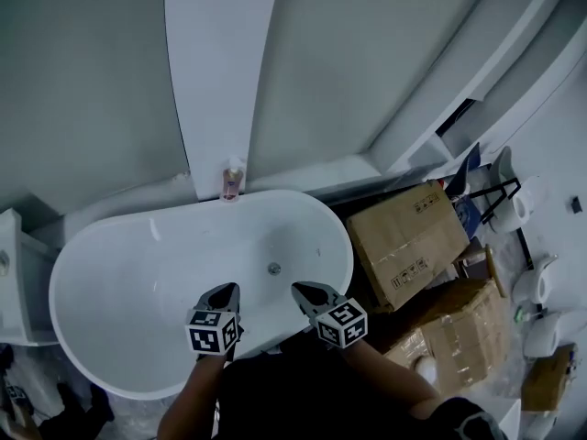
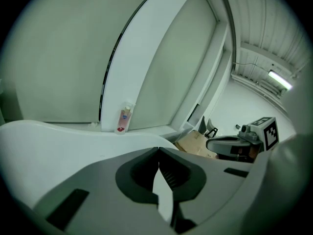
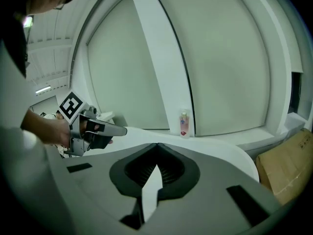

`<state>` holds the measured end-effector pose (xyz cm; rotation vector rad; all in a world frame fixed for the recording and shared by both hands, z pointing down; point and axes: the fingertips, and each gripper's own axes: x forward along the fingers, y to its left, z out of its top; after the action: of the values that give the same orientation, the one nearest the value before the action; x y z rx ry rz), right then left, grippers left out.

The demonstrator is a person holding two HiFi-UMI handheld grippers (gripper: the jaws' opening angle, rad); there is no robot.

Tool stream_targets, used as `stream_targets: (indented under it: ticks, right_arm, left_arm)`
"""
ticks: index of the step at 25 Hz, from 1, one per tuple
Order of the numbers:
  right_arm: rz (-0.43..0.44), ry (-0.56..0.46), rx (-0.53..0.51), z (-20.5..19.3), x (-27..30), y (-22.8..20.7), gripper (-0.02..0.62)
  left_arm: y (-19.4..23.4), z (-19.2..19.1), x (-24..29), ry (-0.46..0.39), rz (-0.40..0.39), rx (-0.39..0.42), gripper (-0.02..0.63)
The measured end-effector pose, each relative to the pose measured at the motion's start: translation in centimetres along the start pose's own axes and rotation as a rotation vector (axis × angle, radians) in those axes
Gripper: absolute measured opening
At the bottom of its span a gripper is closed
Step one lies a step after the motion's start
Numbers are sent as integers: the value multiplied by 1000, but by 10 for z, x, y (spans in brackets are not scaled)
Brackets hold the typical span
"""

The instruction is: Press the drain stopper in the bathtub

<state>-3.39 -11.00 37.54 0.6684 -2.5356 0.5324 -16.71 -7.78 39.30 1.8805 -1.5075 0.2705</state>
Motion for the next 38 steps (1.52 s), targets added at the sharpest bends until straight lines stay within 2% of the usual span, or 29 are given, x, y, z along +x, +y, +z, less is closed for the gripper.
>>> stream_targets:
  ticks: [5, 9, 11, 19, 24, 31, 38]
  right_arm:
    - [12, -61, -19, 27, -24, 8, 14]
    - [8, -137, -17, 51, -46, 2, 14]
    - [11, -175, -16, 63, -57, -3, 14]
    - [75, -284, -93, 100, -120, -38, 12]
    - [101, -372, -122, 125, -165, -87, 12]
    - [185, -369, -152, 129, -195, -141, 12]
    - [224, -372, -173, 132, -196, -147, 12]
  left_arm:
    - [-5, 39, -29, -84, 24, 63, 12]
    - [-16, 61, -48, -108, 59, 152, 12]
    - [-25, 72, -55, -126, 73, 169, 12]
    - [-89, 111, -57, -242, 151, 153, 12]
    - [-137, 137, -39, -291, 208, 202, 12]
    - [-190, 156, -12, -343, 255, 165, 12]
    - [-205, 152, -1, -328, 252, 185, 12]
